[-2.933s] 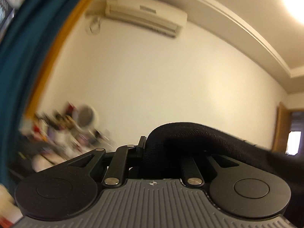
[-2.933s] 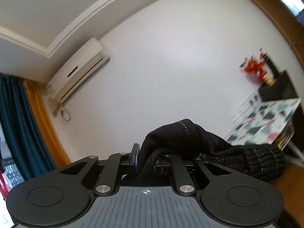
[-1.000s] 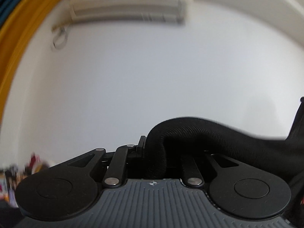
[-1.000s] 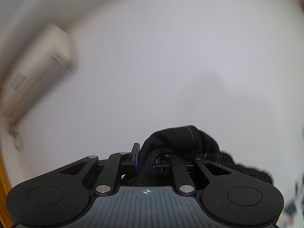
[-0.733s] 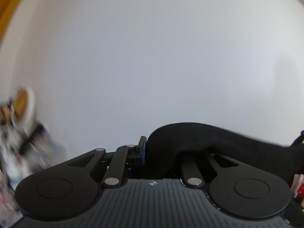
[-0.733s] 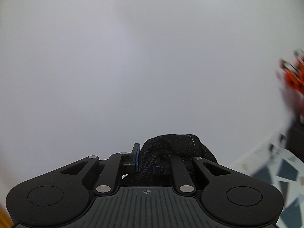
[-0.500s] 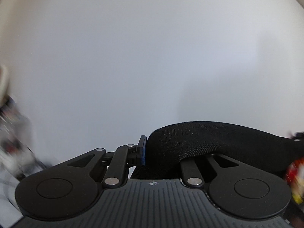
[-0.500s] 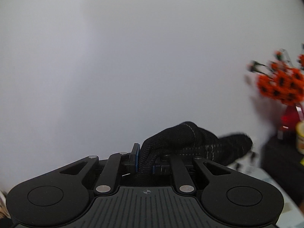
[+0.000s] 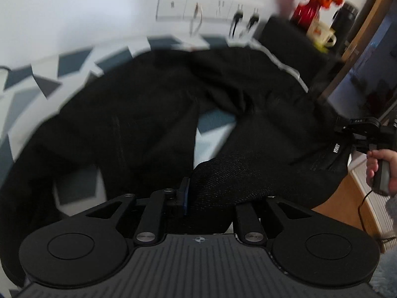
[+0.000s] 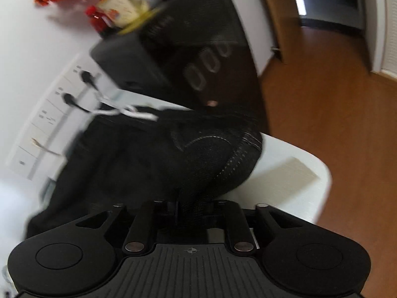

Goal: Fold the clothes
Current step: 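Lower the jeans onto the grey-white patterned cover and open both grippers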

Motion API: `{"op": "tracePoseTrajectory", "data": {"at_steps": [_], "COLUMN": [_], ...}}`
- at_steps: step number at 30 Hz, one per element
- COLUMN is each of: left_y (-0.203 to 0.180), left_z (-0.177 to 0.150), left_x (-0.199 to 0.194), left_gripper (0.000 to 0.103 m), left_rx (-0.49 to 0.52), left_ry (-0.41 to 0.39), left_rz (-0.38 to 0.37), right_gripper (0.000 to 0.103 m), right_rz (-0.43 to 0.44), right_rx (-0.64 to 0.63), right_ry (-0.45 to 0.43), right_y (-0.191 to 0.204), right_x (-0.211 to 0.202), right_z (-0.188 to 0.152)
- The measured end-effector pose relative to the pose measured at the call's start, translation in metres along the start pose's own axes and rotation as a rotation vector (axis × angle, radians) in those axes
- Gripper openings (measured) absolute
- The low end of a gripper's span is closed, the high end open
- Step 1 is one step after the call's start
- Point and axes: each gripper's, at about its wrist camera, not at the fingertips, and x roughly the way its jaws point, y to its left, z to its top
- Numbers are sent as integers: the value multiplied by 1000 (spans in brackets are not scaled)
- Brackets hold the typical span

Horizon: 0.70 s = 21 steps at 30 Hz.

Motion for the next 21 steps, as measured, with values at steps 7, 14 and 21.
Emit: {"op": "tracePoseTrajectory", "data": {"at_steps": [7, 14, 21], "left_y": [-33, 6, 27], "left_z": [11, -25, -43], "left_x": [-26, -51, -70], "left_gripper": [24, 53, 61], "left_rx": [89, -51, -147], "left_ry": [42, 88, 108], "left_rz": [24, 103, 69], "right_gripper": [95, 102, 102], "right_rz": [-160, -292, -78], "right_rx": [-55, 45, -183], "right_ry": [-52, -167, -165], "right_y": [-6, 15, 92], "right_x": [-19, -57, -58], "right_z": [-26, -12, -30]}}
